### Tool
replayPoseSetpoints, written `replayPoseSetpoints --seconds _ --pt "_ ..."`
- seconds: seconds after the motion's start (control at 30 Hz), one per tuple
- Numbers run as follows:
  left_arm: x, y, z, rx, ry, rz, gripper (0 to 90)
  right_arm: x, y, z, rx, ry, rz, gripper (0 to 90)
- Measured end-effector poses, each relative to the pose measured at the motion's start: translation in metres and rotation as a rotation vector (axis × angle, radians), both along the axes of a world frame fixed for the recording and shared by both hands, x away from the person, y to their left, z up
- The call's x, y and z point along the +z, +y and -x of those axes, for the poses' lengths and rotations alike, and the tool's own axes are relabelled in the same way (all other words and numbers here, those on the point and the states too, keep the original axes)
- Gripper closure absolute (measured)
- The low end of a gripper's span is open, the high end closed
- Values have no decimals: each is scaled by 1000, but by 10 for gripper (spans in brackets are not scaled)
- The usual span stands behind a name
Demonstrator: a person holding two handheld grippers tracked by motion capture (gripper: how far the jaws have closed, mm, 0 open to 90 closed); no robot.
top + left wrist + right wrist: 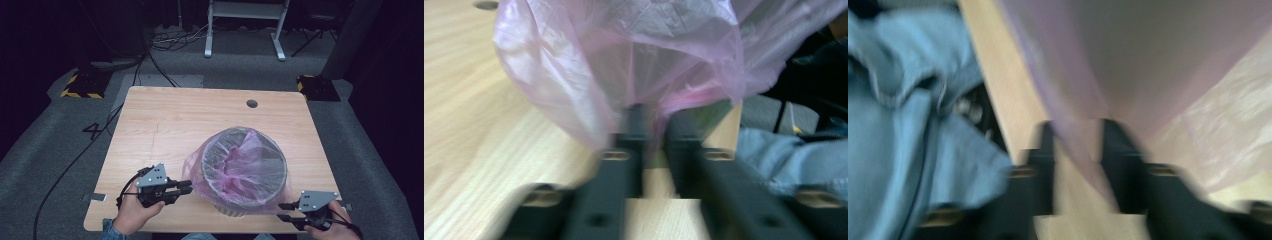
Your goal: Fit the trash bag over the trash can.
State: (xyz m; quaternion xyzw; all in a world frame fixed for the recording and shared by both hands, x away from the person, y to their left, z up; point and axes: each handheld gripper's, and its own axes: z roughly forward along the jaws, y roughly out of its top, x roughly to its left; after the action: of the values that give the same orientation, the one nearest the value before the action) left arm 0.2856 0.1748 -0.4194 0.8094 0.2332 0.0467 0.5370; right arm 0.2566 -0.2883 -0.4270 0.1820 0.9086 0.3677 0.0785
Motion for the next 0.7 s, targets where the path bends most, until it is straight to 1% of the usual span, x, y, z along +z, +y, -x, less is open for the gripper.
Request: replayPoseSetpoints --seconds 0.07,0.13,0.17,0.2,0.23,0.27,0.3,0.33,0.37,0.4,0.47,0.5,0.53,0.57,0.6,0.63,0.67,0.7 --pt "4 5 4 7 -18 6 566 9 -10 1 -22 -6 -50 470" --pt "8 11 7 14 -36 14 470 18 -18 1 -53 -21 -91 413" --pt "9 13 8 17 -39 27 421 22 -22 1 -77 -33 -115 362" --pt "9 13 8 17 -39 27 382 22 -22 1 -77 -33 -115 362" --pt "11 15 9 17 -43 35 363 27 -24 -2 -114 -67 -149 295" --pt "13 17 10 24 -45 51 363 27 -24 -2 -114 -67 -149 295" --pt "16 20 9 36 -55 69 329 28 -19 -5 -132 -93 -170 225" --pt "18 20 8 39 -66 73 311 27 -14 -7 -135 -103 -177 207" --pt "18 20 8 39 -66 73 295 27 -14 -7 -135 -103 -177 207" --pt "21 19 7 40 -74 75 295 26 -10 -9 -136 -106 -179 194" --pt "25 14 4 32 -83 65 276 24 0 -13 -139 -127 -182 158" --pt "26 9 3 25 -82 54 274 23 4 -15 -140 -140 -179 164" --pt "26 0 -1 8 -83 27 271 22 9 -18 -147 -149 -165 304" --pt "26 0 -1 8 -83 27 272 22 9 -18 -147 -149 -165 304" --pt "24 -6 -6 -7 -77 24 281 24 9 -22 -113 -139 -149 622" --pt "24 -6 -6 -7 -77 24 301 25 9 -23 -110 -128 -153 723" --pt "23 -8 -9 -11 -75 27 301 25 9 -23 -110 -128 -153 723" --pt "22 -9 -12 -17 -73 29 329 26 9 -24 -108 -126 -146 834"
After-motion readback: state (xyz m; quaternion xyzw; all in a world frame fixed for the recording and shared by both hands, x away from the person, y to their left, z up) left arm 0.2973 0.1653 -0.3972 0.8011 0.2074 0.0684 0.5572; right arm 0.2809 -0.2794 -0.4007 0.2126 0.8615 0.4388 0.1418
